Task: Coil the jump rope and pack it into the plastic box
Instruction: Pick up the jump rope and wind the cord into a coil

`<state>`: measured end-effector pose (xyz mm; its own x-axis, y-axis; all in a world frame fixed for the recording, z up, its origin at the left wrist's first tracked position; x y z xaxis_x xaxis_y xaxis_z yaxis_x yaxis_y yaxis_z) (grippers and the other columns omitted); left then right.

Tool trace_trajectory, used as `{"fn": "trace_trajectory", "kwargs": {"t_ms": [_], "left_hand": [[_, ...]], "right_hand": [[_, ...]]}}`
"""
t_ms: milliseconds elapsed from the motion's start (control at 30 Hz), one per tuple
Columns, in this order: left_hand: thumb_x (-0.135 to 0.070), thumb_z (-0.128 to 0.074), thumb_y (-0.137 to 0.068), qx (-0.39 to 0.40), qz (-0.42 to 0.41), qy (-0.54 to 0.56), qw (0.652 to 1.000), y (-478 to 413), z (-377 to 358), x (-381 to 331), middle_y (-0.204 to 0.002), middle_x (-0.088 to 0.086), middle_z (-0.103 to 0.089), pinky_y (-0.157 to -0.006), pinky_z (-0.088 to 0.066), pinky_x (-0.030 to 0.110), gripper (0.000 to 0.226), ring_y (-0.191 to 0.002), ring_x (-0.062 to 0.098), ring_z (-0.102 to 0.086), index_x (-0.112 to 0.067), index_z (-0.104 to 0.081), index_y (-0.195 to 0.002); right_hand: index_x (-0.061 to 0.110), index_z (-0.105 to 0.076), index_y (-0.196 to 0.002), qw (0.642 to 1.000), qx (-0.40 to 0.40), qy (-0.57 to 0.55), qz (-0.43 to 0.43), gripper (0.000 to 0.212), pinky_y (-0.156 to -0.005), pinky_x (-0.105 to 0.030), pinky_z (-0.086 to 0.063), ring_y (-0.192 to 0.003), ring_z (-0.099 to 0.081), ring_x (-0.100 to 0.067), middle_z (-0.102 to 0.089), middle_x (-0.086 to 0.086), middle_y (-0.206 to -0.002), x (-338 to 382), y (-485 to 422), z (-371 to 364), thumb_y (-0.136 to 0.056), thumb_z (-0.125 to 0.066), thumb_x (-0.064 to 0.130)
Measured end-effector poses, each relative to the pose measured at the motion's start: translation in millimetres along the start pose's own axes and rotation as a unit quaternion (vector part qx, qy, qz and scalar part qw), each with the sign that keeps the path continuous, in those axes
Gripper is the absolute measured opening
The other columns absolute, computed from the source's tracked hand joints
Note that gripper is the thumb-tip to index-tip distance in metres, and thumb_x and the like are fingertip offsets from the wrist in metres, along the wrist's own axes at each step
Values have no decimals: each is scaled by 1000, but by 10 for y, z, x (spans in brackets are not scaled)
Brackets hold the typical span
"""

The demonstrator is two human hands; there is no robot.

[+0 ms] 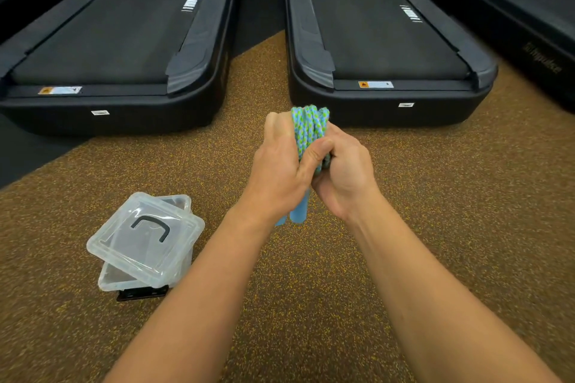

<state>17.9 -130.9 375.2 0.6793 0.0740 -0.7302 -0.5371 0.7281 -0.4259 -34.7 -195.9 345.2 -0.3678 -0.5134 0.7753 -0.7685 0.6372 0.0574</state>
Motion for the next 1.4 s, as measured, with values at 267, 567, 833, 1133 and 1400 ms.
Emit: {"fn": "trace_trajectory", "kwargs": {"t_ms": [267,567,833,1133,1400], "left_hand": [[-68,-30,-84,-41,4,25,999,-16,26,32,-99,-1,-30,-73,-48,39,66,-77,7,-41,-7,-43,-107],[-45,-24,-98,-22,49,140,989,-11,-23,142,-96,5,-36,-89,-35,10,39,-83,-11,-35,-18,-51,-102],[-40,-30,-97,21,71,184,980,-46,-17,142,-102,9,-41,-103,-37,32,28,-107,24,-42,-37,-54,-112],[-60,-40,-85,70,110,201,971,-49,-74,260,-115,18,-42,-108,-36,42,34,-119,28,-43,-52,-57,-113],[-5,-58,-90,71,140,355,921,-28,79,251,-77,11,-55,-68,-46,28,15,-73,17,-53,5,-68,-96]], "right_hand": [[6,-63,-100,999,1,44,6,44,-79,-28,-57,-85,-69,-15,-72,-5,-88,-5,52,-90,-99,-31,37],[7,-63,-99,993,-16,89,77,36,-81,-26,-56,-86,-69,-15,-71,-6,-91,64,67,-133,-100,-34,28],[1,-50,-122,988,19,129,84,42,-105,-44,-44,-119,-56,-36,-57,-28,-124,65,47,-200,-92,-45,31],[7,-53,-108,991,16,81,103,21,-102,-49,-45,-106,-61,-33,-63,-15,-103,105,70,-198,-93,-45,21],[5,-56,-112,995,35,81,39,23,-88,-34,-52,-97,-61,-23,-63,-12,-102,-11,47,-154,-99,-39,14]]}}
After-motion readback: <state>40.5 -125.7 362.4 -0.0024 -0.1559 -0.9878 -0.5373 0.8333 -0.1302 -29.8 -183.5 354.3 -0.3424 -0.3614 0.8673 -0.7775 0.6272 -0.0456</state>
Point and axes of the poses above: each hand's wrist, its own y-axis away from the middle knuckle, its own z-axis out of the back of the hand, x = y × z, the point moved 7 cm from there along -y, towards the middle knuckle
